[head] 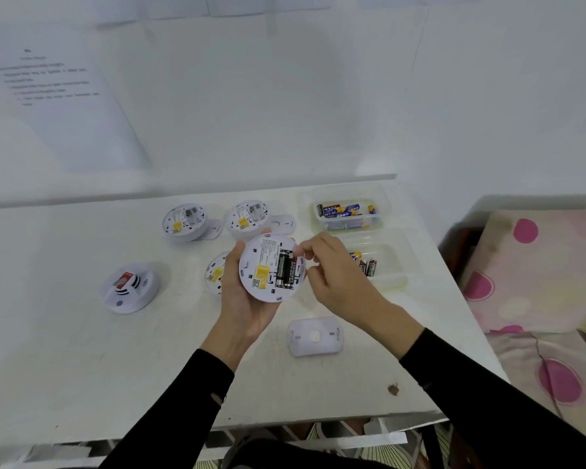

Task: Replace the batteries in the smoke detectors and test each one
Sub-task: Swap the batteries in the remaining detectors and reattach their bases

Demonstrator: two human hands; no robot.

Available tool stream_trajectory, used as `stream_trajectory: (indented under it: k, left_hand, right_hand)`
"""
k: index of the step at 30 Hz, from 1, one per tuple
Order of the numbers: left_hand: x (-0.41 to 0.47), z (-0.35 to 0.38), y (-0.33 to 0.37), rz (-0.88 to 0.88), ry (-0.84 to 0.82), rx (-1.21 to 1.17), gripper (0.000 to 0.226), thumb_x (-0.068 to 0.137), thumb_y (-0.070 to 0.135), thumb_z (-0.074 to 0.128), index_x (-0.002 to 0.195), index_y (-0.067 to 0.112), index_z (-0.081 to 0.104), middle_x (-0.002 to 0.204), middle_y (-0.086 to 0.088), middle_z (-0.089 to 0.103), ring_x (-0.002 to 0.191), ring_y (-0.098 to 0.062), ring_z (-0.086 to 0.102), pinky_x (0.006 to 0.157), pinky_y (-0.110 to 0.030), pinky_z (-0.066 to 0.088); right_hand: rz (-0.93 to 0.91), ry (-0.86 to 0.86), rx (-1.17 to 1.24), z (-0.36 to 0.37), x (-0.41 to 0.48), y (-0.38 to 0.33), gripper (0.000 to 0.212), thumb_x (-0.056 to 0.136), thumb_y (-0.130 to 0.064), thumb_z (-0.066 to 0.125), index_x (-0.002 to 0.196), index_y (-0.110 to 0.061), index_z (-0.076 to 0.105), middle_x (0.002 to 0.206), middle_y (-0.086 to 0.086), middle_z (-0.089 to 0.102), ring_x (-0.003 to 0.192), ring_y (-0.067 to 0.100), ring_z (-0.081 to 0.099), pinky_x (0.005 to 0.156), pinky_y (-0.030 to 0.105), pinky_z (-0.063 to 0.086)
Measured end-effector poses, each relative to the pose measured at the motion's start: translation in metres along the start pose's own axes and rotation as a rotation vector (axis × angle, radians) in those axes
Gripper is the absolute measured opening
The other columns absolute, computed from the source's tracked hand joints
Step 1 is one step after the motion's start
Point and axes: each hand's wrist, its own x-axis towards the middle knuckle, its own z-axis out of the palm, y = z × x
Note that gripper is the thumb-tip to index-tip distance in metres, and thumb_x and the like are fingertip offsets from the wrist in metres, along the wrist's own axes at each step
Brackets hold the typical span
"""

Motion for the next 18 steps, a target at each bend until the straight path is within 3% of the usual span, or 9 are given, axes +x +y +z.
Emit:
stream_trajectory:
  k: [3, 5, 10, 14, 16, 18]
  left_hand:
    - [0.004, 0.0, -0.005, -0.031, 0.015, 0.024, 0.11, 0.061, 0.054, 0.085, 0.15, 0.01, 0.038, 0.131, -0.02, 0.056, 0.107, -0.032, 0.063, 0.085, -0.045, 0.057]
    - [0.005, 0.002, -0.008, -0.033, 0.041, 0.037, 0.112, 0.061, 0.055, 0.084, 0.151, 0.01, 0.035, 0.126, -0.019, 0.058, 0.103, -0.03, 0.065, 0.081, -0.042, 0.058]
    - [0.008, 0.011, -0.015, 0.003, 0.127, -0.011, 0.069, 0.083, 0.052, 0.053, 0.14, 0.012, 0.05, 0.107, -0.014, 0.067, 0.089, -0.025, 0.068, 0.072, -0.037, 0.06]
    - [0.009, 0.014, -0.016, 0.019, 0.135, -0.029, 0.068, 0.085, 0.051, 0.052, 0.139, 0.011, 0.051, 0.113, -0.015, 0.065, 0.097, -0.026, 0.066, 0.082, -0.038, 0.058]
    - [0.014, 0.013, -0.016, 0.036, 0.141, -0.048, 0.068, 0.086, 0.051, 0.053, 0.138, 0.008, 0.052, 0.121, -0.019, 0.063, 0.107, -0.029, 0.063, 0.096, -0.043, 0.051]
    - [0.018, 0.012, -0.017, 0.046, 0.14, -0.064, 0.076, 0.084, 0.052, 0.058, 0.145, 0.007, 0.047, 0.138, -0.024, 0.054, 0.122, -0.035, 0.055, 0.11, -0.05, 0.038]
  right_hand:
    - [0.031, 0.025, -0.057, 0.004, 0.004, 0.001, 0.032, 0.08, -0.008, 0.035, 0.103, -0.006, 0.058, 0.102, 0.001, 0.049, 0.097, 0.012, 0.045, 0.086, 0.017, 0.036]
    - [0.057, 0.044, -0.106, 0.006, 0.007, 0.003, 0.026, 0.082, -0.007, 0.038, 0.098, -0.004, 0.058, 0.102, 0.008, 0.049, 0.097, 0.021, 0.047, 0.084, 0.026, 0.04]
    - [0.125, 0.062, -0.051, 0.006, 0.015, 0.006, 0.013, 0.088, -0.002, 0.046, 0.09, -0.003, 0.059, 0.097, 0.006, 0.045, 0.097, 0.022, 0.045, 0.08, 0.024, 0.032]
    - [0.164, 0.046, 0.077, -0.003, 0.018, -0.001, 0.008, 0.089, -0.008, 0.053, 0.083, -0.004, 0.054, 0.094, 0.006, 0.048, 0.087, 0.011, 0.043, 0.074, 0.015, 0.031]
    - [0.128, 0.036, 0.089, -0.008, 0.018, -0.006, 0.009, 0.088, -0.012, 0.058, 0.084, -0.006, 0.052, 0.09, 0.003, 0.05, 0.079, 0.004, 0.043, 0.069, 0.008, 0.032]
    - [0.102, 0.003, 0.1, -0.012, 0.018, -0.007, 0.012, 0.09, -0.015, 0.061, 0.087, -0.008, 0.052, 0.085, 0.003, 0.055, 0.074, 0.009, 0.049, 0.064, 0.011, 0.036]
